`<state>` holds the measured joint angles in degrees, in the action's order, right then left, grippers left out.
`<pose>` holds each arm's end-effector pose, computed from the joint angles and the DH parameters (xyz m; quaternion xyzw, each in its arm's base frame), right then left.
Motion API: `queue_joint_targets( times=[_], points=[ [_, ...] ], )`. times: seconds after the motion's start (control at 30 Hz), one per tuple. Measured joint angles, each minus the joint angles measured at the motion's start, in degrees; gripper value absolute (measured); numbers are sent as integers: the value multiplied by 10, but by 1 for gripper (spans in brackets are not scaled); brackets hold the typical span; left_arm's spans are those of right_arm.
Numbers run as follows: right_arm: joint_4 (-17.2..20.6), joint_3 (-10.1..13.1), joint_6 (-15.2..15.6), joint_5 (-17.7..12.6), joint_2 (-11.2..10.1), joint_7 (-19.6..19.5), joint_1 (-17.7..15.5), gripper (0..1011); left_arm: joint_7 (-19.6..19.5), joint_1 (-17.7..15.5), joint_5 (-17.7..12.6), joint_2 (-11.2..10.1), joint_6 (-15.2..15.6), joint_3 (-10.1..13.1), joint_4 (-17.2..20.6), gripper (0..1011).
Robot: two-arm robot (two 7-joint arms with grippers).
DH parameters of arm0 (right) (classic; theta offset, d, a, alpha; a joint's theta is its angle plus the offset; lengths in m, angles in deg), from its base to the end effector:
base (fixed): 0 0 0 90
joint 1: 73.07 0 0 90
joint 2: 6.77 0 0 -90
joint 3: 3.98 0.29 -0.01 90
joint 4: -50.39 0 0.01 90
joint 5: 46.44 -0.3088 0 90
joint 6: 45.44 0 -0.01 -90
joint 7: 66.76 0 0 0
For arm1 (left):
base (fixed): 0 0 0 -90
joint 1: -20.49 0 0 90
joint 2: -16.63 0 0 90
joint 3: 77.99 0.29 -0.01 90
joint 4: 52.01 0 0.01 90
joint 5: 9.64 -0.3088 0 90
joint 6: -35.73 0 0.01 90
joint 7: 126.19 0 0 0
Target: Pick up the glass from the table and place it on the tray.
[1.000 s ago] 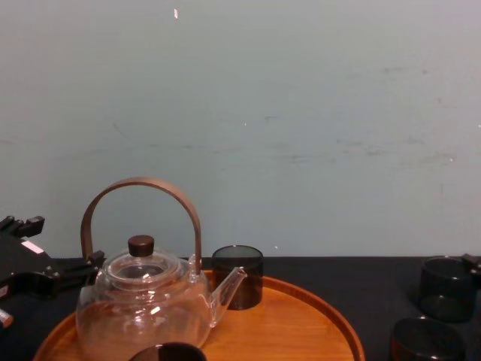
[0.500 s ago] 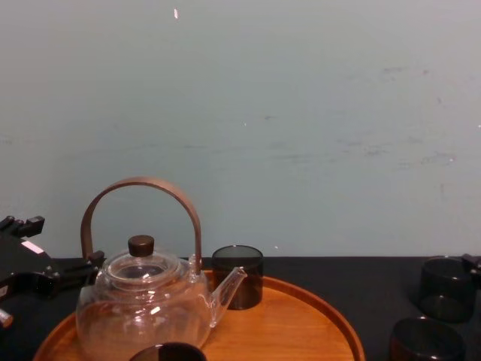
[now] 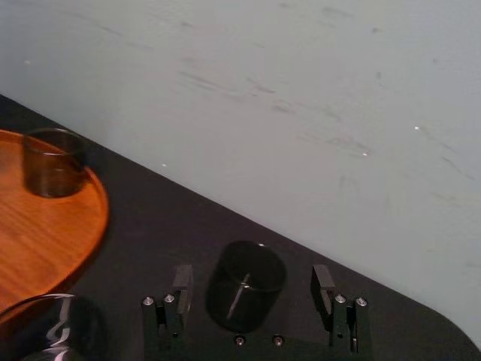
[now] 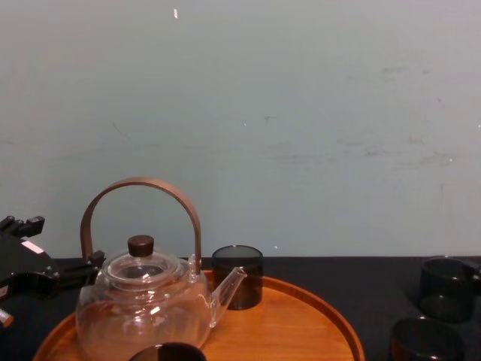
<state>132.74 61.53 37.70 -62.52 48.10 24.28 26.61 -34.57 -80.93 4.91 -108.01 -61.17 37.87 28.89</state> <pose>0.3513 -0.0865 -0.3016 -0.1354 -0.1180 -0.5673 0.8037 0.3580 0.0827 -0.3023 0.1415 -0.1323 0.5799 0.7913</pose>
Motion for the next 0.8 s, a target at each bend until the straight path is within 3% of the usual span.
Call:
queue_joint_targets(
  times=[0.03,0.07,0.8],
  points=[
    [141,35,-10,-39,-29,61,-128,1002,0,0,0,0,0,0,0,1010],
    [147,36,-10,-40,-29,67,-137,1002,0,0,0,0,0,0,0,1009],
    [148,52,-4,-21,-4,96,-146,1002,0,0,0,0,0,0,0,1010]
  ],
)
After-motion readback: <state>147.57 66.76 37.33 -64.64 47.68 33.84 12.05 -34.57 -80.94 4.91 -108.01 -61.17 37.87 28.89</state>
